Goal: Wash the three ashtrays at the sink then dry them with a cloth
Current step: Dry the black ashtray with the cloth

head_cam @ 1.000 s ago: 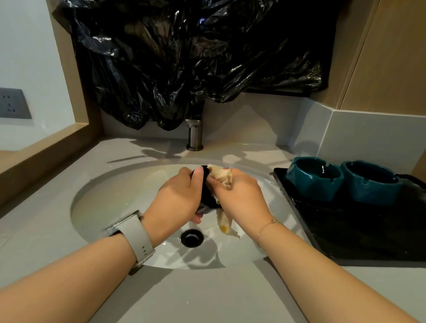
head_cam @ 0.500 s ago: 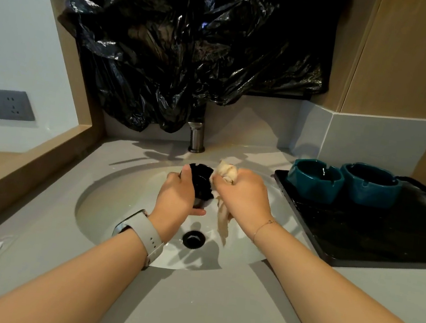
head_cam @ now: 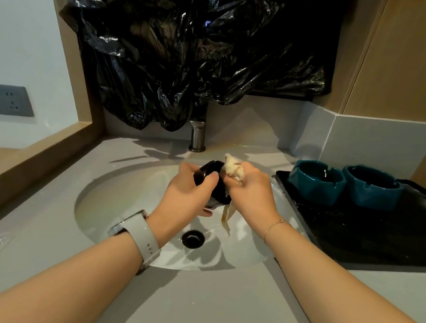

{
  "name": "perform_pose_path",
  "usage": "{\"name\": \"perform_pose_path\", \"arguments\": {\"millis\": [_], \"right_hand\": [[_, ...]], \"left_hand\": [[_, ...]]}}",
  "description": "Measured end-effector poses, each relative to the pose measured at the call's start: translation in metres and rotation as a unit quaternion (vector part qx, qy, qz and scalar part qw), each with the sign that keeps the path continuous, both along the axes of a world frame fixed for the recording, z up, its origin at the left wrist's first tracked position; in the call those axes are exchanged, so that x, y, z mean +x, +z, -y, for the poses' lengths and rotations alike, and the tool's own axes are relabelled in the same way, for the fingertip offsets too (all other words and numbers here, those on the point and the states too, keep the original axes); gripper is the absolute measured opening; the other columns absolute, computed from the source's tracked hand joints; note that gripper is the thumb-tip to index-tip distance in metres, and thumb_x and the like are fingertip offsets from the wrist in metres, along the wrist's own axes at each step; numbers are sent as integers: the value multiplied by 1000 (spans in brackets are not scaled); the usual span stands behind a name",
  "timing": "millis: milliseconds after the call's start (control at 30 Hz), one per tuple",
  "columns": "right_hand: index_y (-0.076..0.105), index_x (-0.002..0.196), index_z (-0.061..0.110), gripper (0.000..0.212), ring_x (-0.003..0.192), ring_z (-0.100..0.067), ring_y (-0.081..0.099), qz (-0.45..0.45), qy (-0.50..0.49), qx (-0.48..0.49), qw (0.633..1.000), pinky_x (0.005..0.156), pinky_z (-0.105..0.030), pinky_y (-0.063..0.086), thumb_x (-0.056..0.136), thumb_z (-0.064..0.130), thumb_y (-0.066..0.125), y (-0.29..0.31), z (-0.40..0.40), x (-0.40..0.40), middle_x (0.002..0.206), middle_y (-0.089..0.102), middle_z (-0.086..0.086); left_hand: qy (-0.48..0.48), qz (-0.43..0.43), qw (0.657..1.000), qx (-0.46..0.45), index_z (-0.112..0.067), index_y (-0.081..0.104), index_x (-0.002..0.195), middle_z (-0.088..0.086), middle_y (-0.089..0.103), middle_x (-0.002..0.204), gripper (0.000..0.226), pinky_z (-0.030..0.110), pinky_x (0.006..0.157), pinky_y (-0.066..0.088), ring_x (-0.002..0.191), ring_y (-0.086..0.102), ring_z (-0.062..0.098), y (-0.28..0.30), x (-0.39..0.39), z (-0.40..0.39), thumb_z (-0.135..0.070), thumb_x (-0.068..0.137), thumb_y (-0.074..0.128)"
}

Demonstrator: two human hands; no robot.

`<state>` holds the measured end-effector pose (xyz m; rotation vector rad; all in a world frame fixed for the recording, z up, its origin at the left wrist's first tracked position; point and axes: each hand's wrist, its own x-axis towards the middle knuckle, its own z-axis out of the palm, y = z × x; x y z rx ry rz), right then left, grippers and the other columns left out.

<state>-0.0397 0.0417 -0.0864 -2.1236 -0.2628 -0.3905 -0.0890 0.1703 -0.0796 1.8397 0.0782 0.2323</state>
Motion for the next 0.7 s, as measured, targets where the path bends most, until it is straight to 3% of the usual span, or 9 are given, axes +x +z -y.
{"name": "perform_pose_path", "arguments": {"millis": [100,167,267,367,467,533,600,700], "right_hand": [[56,86,10,13,73,-23,61,30,31,-27,999,63,-37,50,90,22,57,3,0,-3,75,63,-6],[56,85,10,10,71,-23,60,43,36,-51,997,62,-38,50,88,20,56,5,-2,-5,74,62,-7],[58,87,8,12,71,-24,62,18,17,-25,999,64,-41,54,85,19,56,0,-4,-5,74,64,-9],[65,78,7,22,66,-30,68,-110,2,33,993,63,-43,59,80,29,58,-4,-9,-8,71,69,-14],[67,91,3,25,74,-38,72,-294,22,127,947,66,-51,60,78,23,61,3,-14,-10,85,72,-25],[64,95,2,22,77,-39,72,-329,32,144,933,65,-51,60,81,19,61,5,-12,-9,89,71,-27],[67,85,7,19,71,-34,72,-271,7,112,956,61,-48,61,83,25,60,2,-10,-8,80,72,-19],[61,81,11,26,73,-28,63,-65,-40,-51,996,64,-40,56,87,36,57,0,-2,-5,75,66,-9]], "left_hand": [[-43,-34,996,69,-17,56,110,5,73,92,46,31,54,56,63,72,17,8,1,-15,-60,93,50],[-28,-28,990,136,-11,64,96,3,70,74,63,23,50,43,49,62,13,9,1,-19,-70,91,41],[40,19,983,176,-5,51,68,4,51,51,68,24,50,38,46,49,15,5,4,-13,-65,95,36],[101,59,975,186,-5,53,76,3,54,58,60,30,54,39,57,56,22,-1,7,-8,-58,98,36],[129,76,968,201,-9,54,87,4,60,69,52,32,60,44,67,62,24,-2,8,-10,-56,99,36],[118,80,969,203,-11,54,90,3,61,72,49,32,61,46,68,63,22,-4,5,-9,-56,99,37],[93,76,971,208,-13,53,93,0,62,73,45,27,57,44,68,63,17,-5,1,-4,-56,98,40],[92,77,968,219,-14,51,96,-4,59,76,38,16,51,31,69,54,5,-2,-1,5,-51,99,43]]}}
